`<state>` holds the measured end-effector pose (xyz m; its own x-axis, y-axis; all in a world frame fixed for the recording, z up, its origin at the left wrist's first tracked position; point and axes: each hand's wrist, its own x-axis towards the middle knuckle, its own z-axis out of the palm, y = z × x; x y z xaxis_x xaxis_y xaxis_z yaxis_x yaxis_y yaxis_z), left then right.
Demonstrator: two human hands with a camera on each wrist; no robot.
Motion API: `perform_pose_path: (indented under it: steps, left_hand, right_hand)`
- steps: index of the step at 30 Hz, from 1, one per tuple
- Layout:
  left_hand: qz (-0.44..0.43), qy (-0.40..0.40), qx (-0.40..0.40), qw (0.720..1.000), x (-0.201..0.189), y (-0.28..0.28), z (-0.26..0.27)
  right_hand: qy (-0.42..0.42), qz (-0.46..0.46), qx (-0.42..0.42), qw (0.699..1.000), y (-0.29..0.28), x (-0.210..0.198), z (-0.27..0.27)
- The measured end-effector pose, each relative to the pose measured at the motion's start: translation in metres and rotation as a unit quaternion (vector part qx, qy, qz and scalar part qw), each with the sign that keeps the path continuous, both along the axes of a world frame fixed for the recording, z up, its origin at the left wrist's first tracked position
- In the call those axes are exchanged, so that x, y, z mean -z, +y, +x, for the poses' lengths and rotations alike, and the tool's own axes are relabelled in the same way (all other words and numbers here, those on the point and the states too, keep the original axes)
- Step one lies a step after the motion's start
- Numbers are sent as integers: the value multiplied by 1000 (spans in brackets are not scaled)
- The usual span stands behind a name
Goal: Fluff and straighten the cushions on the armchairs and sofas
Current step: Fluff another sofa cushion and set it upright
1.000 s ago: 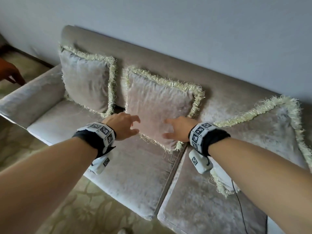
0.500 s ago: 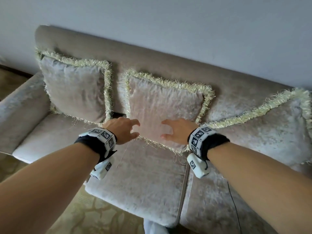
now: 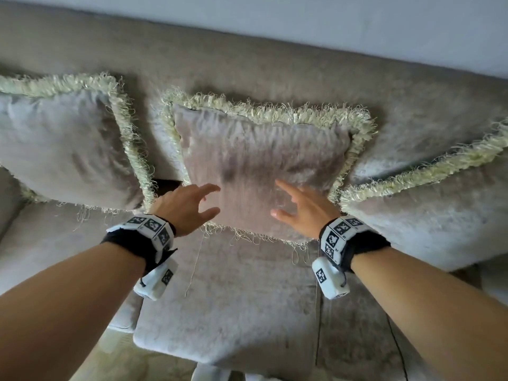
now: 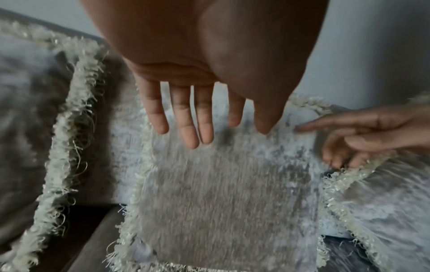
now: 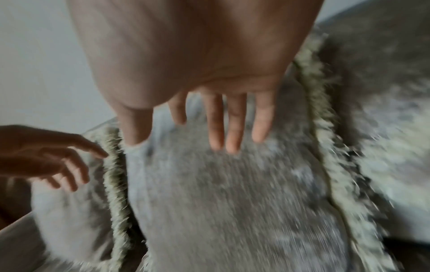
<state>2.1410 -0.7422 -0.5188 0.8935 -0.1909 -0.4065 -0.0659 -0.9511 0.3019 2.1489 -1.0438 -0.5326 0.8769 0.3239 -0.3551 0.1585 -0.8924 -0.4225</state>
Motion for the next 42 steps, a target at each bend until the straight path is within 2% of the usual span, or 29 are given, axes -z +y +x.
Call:
perform_pose_path:
  steps: [2,5,10,12,14,18,21,24,27,30,34,38,42]
  left_hand:
    - [-43,-43,-25,998,20,7,9]
    - [-87,-125,-81,985,60,18,23]
    - [-129,-260,-102,951,146,42,51]
    - [-166,-289,-117,935,177,48,63]
    - [-218,-282,-137,924,197,51,77]
    - [-330,-266,-125,897,206,45,102]
    - [-364,-296,-94,878,206,37,107]
    - [-391,-319,-93,858,211,36,105]
    - [-392,-346,-70,849,211,35,98]
    - [-395,-364,-72,840,206,31,84]
    - [-422,-341,-160,825,200,26,57]
    - [-451,-308,-252,799,195,10,29]
    - [-473,-295,-289,779,204,-4,22]
  right_hand:
    - [-63,32,82,994,-9,14,1]
    - [-150,80,178,969,-23,51,0]
    - [-267,134,304,905,-36,125,7]
    - [-283,149,315,893,-36,146,15]
    - [-289,169,320,886,-34,160,26]
    - [-296,207,323,875,-28,171,41]
    - [-303,222,326,867,-25,176,47]
    - [-360,225,290,858,-27,182,52]
    - [-419,217,259,843,-25,177,54]
    - [-414,221,247,848,-21,153,47]
    - [-400,210,193,871,-15,90,53]
    - [-381,172,90,904,-10,25,85]
    - [-361,118,27,925,3,-5,114]
